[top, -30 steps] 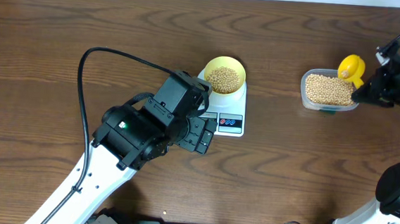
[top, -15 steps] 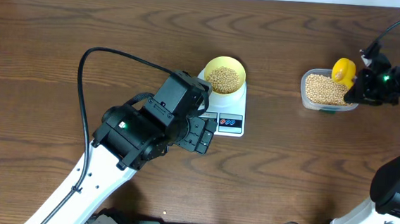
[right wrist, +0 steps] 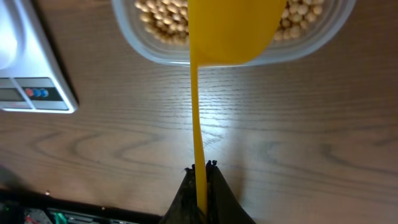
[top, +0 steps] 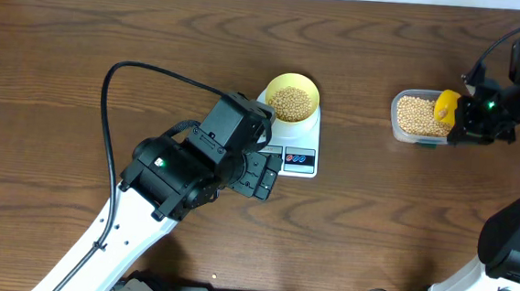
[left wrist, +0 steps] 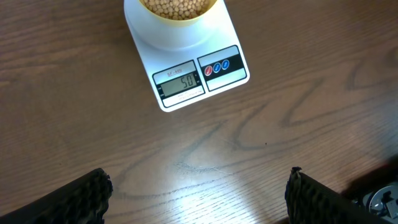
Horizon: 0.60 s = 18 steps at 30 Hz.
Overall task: Scoop item into bowl and weigh 50g on scale
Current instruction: 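Lower the scoop into the soybean tub with the right gripper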
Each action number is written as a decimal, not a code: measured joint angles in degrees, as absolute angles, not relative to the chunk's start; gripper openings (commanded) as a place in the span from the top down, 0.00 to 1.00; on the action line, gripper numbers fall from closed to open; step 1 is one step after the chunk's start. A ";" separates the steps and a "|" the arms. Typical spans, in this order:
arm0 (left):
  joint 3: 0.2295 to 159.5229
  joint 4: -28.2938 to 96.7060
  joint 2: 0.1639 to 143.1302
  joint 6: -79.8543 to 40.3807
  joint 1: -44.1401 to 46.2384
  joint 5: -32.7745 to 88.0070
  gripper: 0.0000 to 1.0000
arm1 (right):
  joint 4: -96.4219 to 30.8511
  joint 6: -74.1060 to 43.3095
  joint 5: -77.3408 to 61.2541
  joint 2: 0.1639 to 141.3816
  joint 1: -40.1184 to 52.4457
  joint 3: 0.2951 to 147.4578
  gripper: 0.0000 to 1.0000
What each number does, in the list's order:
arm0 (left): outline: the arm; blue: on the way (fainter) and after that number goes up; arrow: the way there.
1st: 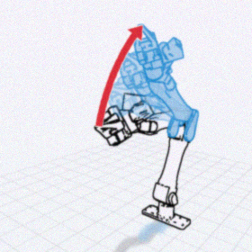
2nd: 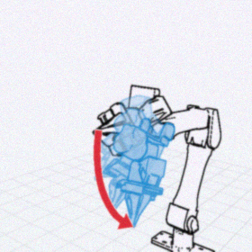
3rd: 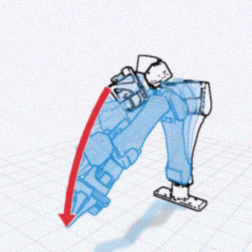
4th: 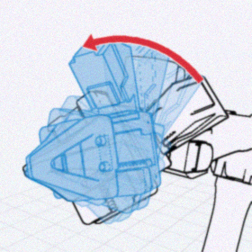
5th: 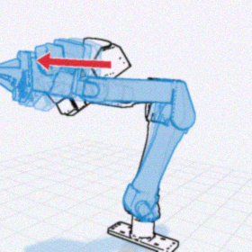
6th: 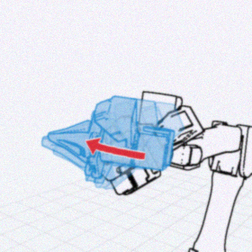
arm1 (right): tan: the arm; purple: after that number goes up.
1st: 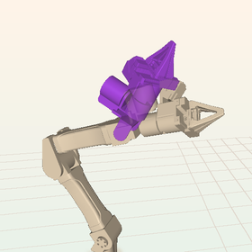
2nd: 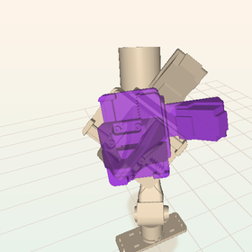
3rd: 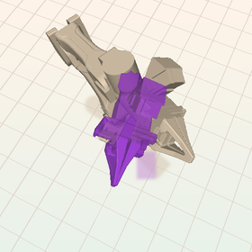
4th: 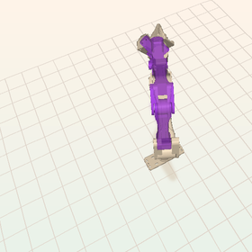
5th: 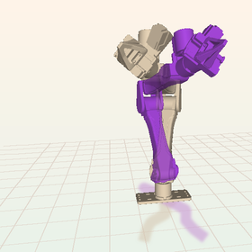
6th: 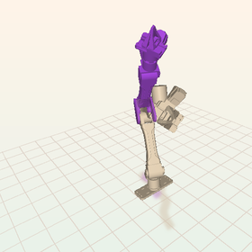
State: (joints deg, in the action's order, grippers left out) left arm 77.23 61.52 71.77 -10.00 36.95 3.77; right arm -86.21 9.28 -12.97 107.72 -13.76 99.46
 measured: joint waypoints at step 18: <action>77.23 61.49 71.77 -10.00 36.95 3.79 0.08 | -79.85 3.90 -0.51 107.70 -6.61 91.35 0.99</action>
State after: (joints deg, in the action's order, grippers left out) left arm 77.23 61.49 71.77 -10.00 36.95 3.79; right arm -79.85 3.90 -0.51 107.70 -6.61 91.35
